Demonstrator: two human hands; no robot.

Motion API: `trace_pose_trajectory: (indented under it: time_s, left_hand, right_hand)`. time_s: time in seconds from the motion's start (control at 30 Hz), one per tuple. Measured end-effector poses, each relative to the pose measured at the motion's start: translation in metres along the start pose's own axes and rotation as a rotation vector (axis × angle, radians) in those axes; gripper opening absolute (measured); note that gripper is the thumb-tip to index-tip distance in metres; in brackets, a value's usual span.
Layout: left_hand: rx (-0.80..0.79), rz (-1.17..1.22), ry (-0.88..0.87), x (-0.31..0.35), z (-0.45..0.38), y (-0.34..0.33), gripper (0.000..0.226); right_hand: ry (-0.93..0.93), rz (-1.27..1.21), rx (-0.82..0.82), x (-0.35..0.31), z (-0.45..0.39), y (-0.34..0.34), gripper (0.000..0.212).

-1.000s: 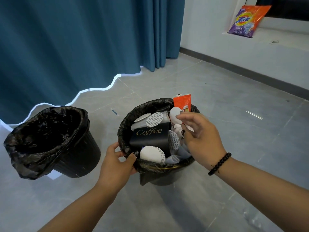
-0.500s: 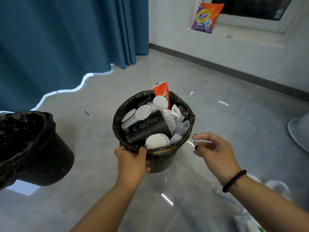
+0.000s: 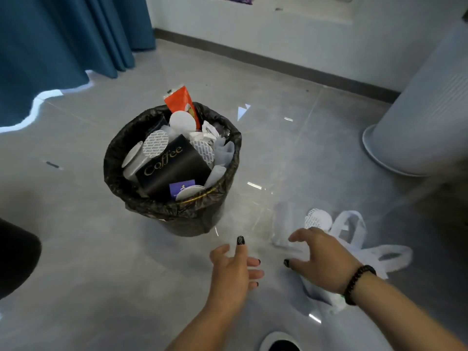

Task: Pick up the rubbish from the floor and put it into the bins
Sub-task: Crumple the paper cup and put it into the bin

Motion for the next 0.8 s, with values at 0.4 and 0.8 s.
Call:
trace_pose_trajectory:
  time_s: [0.4, 0.8]
  left_hand:
    - [-0.103, -0.168, 0.093, -0.023, 0.01, 0.002, 0.009]
    - [-0.222, -0.171, -0.449, 0.037, 0.029, 0.034, 0.089]
  right_hand:
    - [-0.156, 0.107, 0.1, 0.042, 0.019, -0.046, 0.045]
    - [0.045, -1.247, 0.036, -0.059, 0.022, 0.009, 0.051]
Point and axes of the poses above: each hand's wrist, its own z-axis away from the middle knuckle, its own y-axis out of the back of the hand, x = y × z, the point moved 7 cm from there along -z, towards the middle knuckle, and after that the axes turned 2 degrees about z, right-handed, at the moved point
